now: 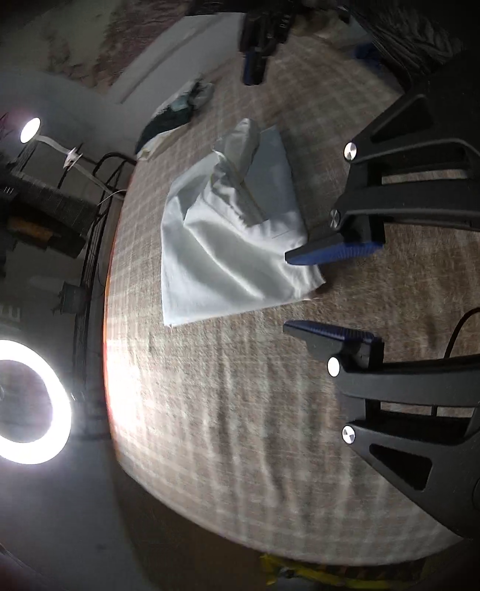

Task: Fold small clothes

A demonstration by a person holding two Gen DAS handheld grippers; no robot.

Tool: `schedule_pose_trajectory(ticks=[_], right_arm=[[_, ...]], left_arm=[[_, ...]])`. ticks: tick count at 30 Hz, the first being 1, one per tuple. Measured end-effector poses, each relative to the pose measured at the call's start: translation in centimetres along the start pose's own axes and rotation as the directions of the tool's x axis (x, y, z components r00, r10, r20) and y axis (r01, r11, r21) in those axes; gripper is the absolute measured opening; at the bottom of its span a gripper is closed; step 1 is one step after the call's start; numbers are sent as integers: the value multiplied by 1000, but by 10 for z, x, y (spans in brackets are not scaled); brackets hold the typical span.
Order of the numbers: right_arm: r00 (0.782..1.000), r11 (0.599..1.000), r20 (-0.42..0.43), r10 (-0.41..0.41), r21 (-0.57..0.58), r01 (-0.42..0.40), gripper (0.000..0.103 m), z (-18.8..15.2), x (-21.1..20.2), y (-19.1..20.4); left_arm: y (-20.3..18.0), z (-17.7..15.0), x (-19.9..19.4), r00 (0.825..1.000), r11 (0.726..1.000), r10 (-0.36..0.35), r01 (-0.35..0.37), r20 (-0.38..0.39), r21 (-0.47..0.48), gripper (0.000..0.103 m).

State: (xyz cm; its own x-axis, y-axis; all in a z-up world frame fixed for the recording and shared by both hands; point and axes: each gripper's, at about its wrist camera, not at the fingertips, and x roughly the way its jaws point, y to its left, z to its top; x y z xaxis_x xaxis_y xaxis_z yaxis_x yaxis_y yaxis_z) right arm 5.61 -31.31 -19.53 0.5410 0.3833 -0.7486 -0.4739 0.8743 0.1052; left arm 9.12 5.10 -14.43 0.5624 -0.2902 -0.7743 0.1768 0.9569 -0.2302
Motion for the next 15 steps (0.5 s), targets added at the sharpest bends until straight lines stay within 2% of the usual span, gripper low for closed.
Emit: schedule_pose_trajectory(ticks=[1,2,6,12,15], right_arm=[[1000,1000,0,1,18,-1,23,-1,-1,-2],[1000,998,-2,3,60,-3,34,-2,-2,-7],[999,980,11,48,193,-49,36,0,9,-25],[998,968,-22,57,247,-50,36,13,45,-39],[998,964,-21,66,258,-59,36,21,62,-42]], left_arm=[[6,2,0,1000,999,-10,10,-5,-44,34],[16,2,3,999,991,-42,40,-14,-127,37],[32,1,22,988,939,-142,114,-64,-326,38],[29,-5,52,977,915,-168,105,-131,-390,38],[28,-4,57,977,919,-163,99,-139,-382,38]])
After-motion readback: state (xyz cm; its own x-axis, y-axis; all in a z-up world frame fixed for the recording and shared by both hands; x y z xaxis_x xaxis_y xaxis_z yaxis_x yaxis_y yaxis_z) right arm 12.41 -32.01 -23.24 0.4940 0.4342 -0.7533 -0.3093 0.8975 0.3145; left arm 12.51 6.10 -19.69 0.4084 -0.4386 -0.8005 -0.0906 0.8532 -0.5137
